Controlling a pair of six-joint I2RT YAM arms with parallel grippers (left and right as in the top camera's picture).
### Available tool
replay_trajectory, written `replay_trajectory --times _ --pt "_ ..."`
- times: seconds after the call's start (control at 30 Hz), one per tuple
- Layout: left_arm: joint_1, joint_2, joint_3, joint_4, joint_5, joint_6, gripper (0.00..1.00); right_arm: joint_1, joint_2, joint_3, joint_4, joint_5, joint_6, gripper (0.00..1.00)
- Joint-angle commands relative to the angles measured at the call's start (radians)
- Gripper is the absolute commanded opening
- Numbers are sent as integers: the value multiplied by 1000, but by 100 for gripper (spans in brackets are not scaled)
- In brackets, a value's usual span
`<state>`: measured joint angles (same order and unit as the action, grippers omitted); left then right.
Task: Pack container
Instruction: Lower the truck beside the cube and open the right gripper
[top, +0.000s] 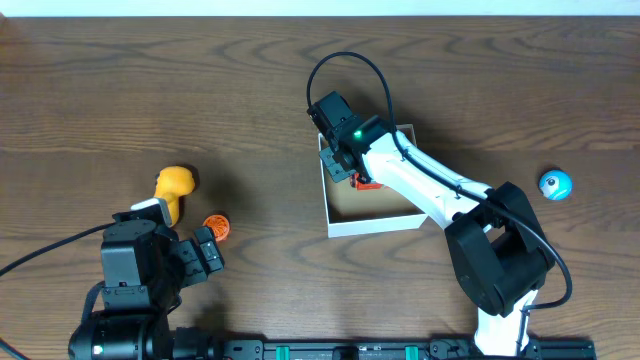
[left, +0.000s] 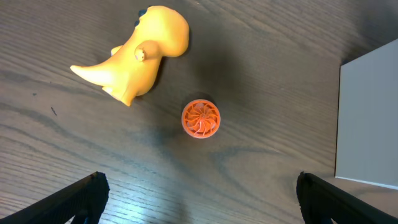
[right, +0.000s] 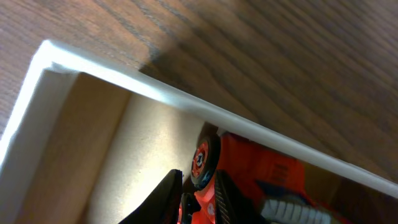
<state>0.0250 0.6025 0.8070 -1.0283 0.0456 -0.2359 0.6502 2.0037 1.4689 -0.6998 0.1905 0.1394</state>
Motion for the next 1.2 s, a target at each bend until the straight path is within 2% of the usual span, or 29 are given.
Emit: replay_trajectory --times 0.0,0.17,0.37,0.47,0.67,0.7,0.73,0.77,0.8,0.83,0.97,1.03,1.17 --pt "-2 4 20 0 -3 -3 98 -6 11 2 -7 45 24 22" --pt "-2 4 20 0 -3 -3 98 -10 11 2 -28 37 32 26" --pt "-2 4 20 0 -3 -3 98 -1 11 2 -41 14 12 38" --pt "-2 4 20 0 -3 -3 98 -1 11 2 -41 -1 12 48" --pt "-2 4 20 0 -3 -3 98 -1 11 2 -40 -43 10 54" --pt "-2 4 20 0 -3 -3 98 0 11 2 -39 -54 8 50" --pt "-2 4 20 0 -3 -3 98 -1 11 2 -37 -65 8 41" --pt "-2 4 20 0 -3 -3 98 -1 11 2 -35 -71 8 26" --pt "-2 4 20 0 -3 -3 98 -1 11 2 -34 -72 8 16" --pt "-2 4 20 0 -3 -3 98 -1 11 2 -32 -72 8 12" --pt "-2 4 20 0 -3 -3 98 2 11 2 -32 -72 9 12" --pt "-2 4 20 0 -3 -3 98 4 11 2 -32 -72 9 3" --pt "-2 4 20 0 -3 -3 98 11 10 3 -32 -75 9 1"
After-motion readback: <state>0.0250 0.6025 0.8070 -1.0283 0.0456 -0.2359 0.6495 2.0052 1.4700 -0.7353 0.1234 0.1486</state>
